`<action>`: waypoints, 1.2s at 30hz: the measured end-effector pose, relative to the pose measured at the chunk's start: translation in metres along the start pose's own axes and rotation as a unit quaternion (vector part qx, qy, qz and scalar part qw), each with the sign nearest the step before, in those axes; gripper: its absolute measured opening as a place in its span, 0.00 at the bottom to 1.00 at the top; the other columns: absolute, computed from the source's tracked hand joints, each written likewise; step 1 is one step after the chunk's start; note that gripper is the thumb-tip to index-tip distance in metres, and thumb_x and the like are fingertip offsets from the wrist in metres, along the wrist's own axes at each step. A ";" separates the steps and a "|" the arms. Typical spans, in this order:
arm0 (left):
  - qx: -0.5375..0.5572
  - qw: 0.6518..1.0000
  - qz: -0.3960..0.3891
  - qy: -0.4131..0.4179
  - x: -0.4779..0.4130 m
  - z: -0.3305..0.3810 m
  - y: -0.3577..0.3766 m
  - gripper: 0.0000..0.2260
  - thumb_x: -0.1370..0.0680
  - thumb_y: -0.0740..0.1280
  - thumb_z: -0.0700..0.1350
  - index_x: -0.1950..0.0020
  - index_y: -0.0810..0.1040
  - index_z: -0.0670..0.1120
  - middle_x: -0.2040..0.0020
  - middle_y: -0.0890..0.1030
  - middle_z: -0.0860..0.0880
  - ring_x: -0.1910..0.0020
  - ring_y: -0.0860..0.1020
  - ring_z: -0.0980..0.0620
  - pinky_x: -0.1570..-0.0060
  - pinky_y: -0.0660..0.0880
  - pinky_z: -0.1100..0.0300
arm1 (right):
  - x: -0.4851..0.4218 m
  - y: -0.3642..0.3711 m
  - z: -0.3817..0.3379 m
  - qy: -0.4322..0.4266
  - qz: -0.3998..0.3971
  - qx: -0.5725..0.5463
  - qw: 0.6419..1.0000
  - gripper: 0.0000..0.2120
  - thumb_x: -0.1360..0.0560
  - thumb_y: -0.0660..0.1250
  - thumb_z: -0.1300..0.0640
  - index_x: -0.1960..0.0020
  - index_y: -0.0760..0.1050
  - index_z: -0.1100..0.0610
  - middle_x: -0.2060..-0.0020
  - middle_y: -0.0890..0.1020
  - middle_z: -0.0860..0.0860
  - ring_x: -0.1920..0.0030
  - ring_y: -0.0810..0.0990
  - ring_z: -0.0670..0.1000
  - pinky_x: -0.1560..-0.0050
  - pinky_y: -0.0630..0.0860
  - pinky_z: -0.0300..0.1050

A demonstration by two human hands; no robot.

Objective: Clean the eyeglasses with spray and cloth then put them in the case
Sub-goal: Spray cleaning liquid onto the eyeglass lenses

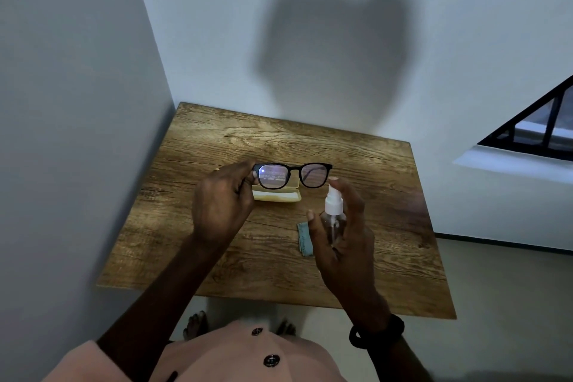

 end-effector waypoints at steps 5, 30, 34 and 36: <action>0.001 1.000 0.000 0.001 0.001 0.000 -0.001 0.08 0.21 0.67 0.37 0.48 0.85 0.45 0.61 0.84 0.50 0.66 0.80 0.51 0.68 0.73 0.57 | 0.001 0.003 0.001 0.004 0.001 0.002 1.000 0.22 0.20 0.65 0.52 0.32 0.61 0.36 0.60 0.78 0.48 0.68 0.80 0.50 0.70 0.77 0.51; -0.068 0.989 0.004 0.132 0.005 0.032 -0.005 0.12 0.23 0.68 0.38 0.41 0.85 0.44 0.58 0.87 0.47 0.64 0.84 0.47 0.67 0.76 0.57 | -0.052 0.004 0.019 -0.018 -0.036 0.263 0.964 0.05 0.28 0.73 0.59 0.54 0.78 0.54 0.61 0.76 0.45 0.68 0.72 0.46 0.71 0.63 0.38; -0.066 0.988 0.014 0.139 0.005 0.031 -0.004 0.11 0.20 0.65 0.41 0.41 0.85 0.45 0.58 0.87 0.49 0.64 0.83 0.48 0.67 0.74 0.60 | -0.052 0.007 0.019 -0.028 -0.038 0.268 0.962 0.06 0.29 0.73 0.61 0.56 0.77 0.54 0.62 0.78 0.46 0.69 0.71 0.46 0.72 0.62 0.39; -0.052 0.988 0.022 0.143 0.006 0.030 -0.003 0.12 0.19 0.66 0.43 0.39 0.85 0.46 0.56 0.87 0.49 0.63 0.84 0.48 0.66 0.74 0.60 | -0.053 0.007 0.021 -0.038 -0.038 0.265 0.963 0.05 0.29 0.73 0.60 0.55 0.78 0.55 0.62 0.78 0.47 0.69 0.73 0.48 0.73 0.65 0.40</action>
Point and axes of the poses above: each hand's wrist, its own x-axis away from the middle knuckle, its own y-axis out of the palm, z = x × y, the point moved 4 cm from there along -x, towards the middle knuckle
